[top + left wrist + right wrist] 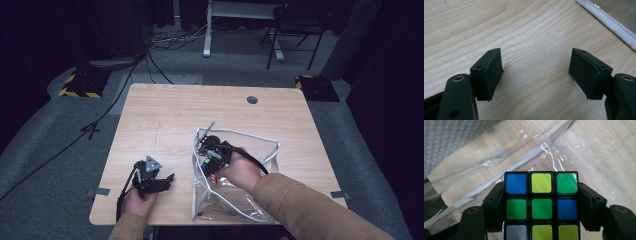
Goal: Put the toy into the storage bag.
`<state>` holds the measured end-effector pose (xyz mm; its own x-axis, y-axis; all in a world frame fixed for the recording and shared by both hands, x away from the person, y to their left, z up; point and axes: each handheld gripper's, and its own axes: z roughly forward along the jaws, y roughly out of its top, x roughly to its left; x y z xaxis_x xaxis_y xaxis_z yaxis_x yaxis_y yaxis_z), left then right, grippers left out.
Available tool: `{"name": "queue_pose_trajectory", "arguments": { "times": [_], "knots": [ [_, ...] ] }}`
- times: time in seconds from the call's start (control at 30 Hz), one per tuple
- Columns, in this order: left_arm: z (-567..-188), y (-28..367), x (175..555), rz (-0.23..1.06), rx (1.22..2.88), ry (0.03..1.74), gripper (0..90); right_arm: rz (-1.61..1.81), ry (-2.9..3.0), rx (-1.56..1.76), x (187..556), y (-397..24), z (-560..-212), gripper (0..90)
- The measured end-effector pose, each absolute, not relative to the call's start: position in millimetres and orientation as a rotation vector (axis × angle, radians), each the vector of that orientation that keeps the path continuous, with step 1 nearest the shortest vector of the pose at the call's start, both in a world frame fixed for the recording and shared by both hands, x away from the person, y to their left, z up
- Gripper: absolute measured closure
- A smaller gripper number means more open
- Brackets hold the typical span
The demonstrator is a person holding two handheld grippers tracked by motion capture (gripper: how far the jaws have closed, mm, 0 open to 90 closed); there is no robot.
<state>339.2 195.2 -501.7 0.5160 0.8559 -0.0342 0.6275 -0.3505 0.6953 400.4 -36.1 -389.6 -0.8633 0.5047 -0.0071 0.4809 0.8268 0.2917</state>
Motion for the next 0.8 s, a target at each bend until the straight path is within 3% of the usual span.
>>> {"name": "queue_pose_trajectory", "arguments": {
  "times": [0.8],
  "knots": [
    [-502,195,339,0.444,2.098,1.204,27.4,0.347,2.947,0.943,394,-40,-412,33.9]
  ]
}}
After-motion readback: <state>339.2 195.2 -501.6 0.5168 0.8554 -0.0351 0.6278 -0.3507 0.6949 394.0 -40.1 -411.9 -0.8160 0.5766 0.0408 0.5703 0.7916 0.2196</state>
